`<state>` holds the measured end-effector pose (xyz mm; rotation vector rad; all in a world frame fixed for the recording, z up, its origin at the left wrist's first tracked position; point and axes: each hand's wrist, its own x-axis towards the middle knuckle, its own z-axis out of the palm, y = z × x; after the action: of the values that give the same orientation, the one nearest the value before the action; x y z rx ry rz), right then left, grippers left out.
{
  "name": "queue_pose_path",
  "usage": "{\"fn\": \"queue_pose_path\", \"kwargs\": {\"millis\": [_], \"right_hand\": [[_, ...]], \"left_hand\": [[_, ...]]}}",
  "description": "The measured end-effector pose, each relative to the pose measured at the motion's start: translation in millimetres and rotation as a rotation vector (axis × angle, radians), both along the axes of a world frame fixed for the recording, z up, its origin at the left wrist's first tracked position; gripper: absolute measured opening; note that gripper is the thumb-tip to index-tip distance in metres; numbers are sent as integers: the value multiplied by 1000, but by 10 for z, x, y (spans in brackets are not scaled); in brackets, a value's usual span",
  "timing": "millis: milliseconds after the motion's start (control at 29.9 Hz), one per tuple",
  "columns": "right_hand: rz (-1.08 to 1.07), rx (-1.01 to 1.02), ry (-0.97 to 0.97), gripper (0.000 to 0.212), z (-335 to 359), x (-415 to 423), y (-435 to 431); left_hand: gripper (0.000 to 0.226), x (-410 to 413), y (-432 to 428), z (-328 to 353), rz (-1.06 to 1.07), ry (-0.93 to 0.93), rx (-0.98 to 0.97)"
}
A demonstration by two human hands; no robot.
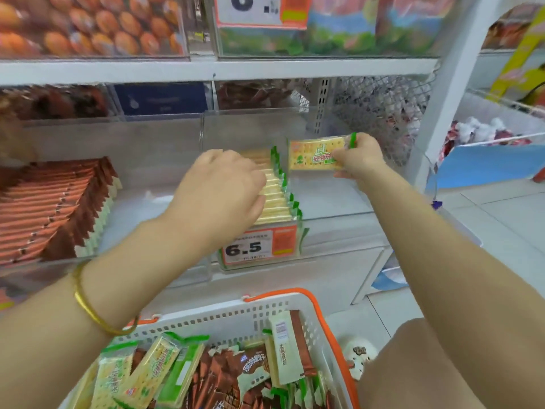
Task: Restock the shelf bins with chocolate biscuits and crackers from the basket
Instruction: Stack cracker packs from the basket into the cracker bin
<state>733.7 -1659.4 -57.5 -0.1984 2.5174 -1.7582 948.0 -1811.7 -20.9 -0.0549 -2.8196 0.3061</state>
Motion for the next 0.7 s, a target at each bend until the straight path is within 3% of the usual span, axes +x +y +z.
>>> {"fn": "queue_pose_path", "kwargs": {"millis": [201, 401, 568, 702], "right_hand": [[-74, 234, 45, 38, -290, -717, -346], [-24, 436, -39, 40, -510, -997, -563], [-189, 343, -59, 43, -613, -1174, -710], [-175, 435, -65, 63, -661, -1230, -746]], "left_hand": [[20, -187, -11, -164, 49, -74, -20], [31, -424, 76, -204, 81, -176, 18], [34, -488, 112, -285, 77, -217, 136], [34, -460, 111, -316, 70, -227, 211]]}}
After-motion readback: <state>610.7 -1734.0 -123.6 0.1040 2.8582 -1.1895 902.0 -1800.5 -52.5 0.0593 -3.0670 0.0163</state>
